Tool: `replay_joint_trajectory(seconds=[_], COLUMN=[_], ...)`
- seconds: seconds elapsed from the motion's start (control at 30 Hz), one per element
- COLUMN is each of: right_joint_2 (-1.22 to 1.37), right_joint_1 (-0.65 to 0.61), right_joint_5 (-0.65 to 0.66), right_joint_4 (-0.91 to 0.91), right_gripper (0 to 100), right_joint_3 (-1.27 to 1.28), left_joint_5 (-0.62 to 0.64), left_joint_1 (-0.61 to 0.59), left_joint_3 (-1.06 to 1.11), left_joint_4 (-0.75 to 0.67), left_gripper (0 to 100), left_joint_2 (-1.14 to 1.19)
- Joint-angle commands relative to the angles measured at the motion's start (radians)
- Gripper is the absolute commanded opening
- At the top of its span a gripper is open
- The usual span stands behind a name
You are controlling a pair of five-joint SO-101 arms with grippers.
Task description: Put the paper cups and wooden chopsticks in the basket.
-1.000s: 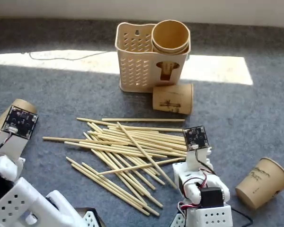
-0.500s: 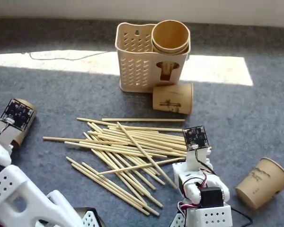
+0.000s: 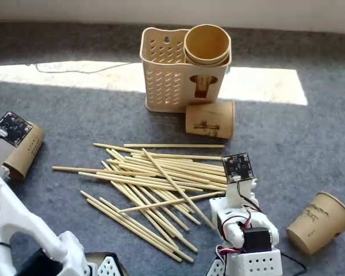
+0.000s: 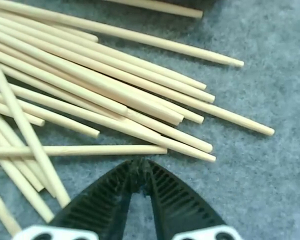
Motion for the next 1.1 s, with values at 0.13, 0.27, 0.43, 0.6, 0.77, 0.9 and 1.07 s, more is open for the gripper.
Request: replay_joint_trajectory(seconds=[0.13, 0.27, 0.43, 0.6, 0.77, 0.9, 1.07], right_joint_2=[-0.016, -0.016, -0.016, -0.016, -0.016, -0.016, -0.016], right_joint_1=[-0.012, -0.012, -0.012, -0.012, -0.012, -0.012, -0.012], right_joint_5=[-0.009, -0.009, -0.009, -0.009, -0.009, -0.009, -0.009], right_joint_4=[0.001, 0.001, 0.001, 0.001, 0.001, 0.001, 0.001], right_gripper=[1.0, 1.0, 1.0, 1.0, 1.0, 1.0, 1.0], right_joint_3=[0.119, 0.119, 0.119, 0.119, 0.119, 0.119, 0.119], left_joint_5=[-0.009, 0.066, 0.066, 0.072, 0.071, 0.071, 0.074], left_joint_1=[0.096, 0.134, 0.165, 0.200, 0.216, 0.216, 0.206], left_joint_3=[-0.108, -0.101, -0.051, 0.028, 0.151, 0.182, 0.177], left_joint_4=[-0.021, -0.098, -0.112, -0.160, -0.261, -0.281, -0.272], left_gripper=[23, 23, 23, 23, 15, 10, 3], left_joint_2=[0.088, 0.094, 0.091, 0.090, 0.087, 0.085, 0.085])
